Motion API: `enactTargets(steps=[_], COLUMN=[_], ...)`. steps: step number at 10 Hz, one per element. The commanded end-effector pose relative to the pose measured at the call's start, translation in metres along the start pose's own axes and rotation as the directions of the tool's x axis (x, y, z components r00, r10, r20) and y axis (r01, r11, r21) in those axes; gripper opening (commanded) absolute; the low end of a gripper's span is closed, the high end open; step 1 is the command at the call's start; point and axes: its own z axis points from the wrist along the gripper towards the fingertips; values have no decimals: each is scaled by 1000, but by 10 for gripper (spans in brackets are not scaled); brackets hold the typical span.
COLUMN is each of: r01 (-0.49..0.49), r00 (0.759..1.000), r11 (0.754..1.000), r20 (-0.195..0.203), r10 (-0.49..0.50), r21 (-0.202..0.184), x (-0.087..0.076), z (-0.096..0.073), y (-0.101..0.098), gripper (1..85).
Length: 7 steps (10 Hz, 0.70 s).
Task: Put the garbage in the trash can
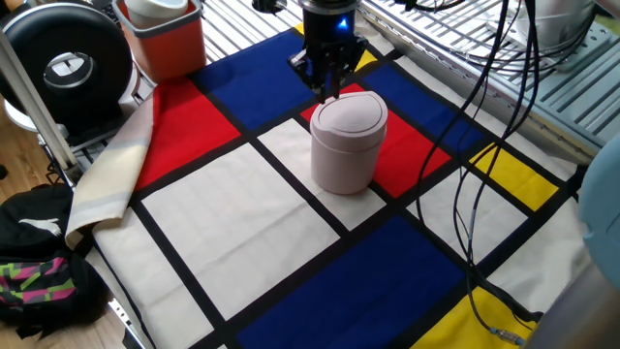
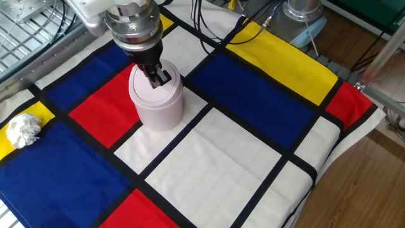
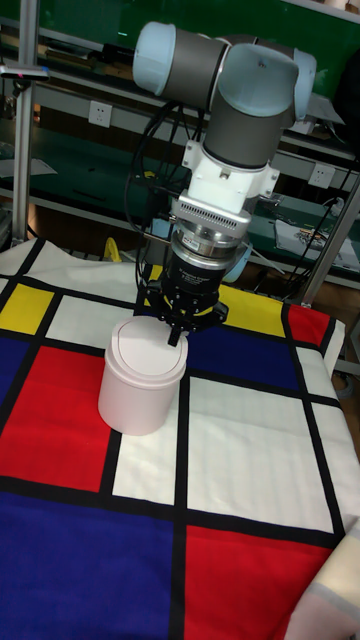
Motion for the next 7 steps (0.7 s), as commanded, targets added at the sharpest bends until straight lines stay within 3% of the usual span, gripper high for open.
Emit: enactTargets(steps=[1, 4, 7], r01=[-12, 6, 19], r00=[1000, 1000, 998], r11=[1000, 1000, 1000], r20=[-5, 31, 65], r10=[12, -6, -18], r21=[-13, -11, -20], x=[1, -10, -27], z=[-1, -1, -3], y=[4, 3, 19], gripper=[10, 10, 10])
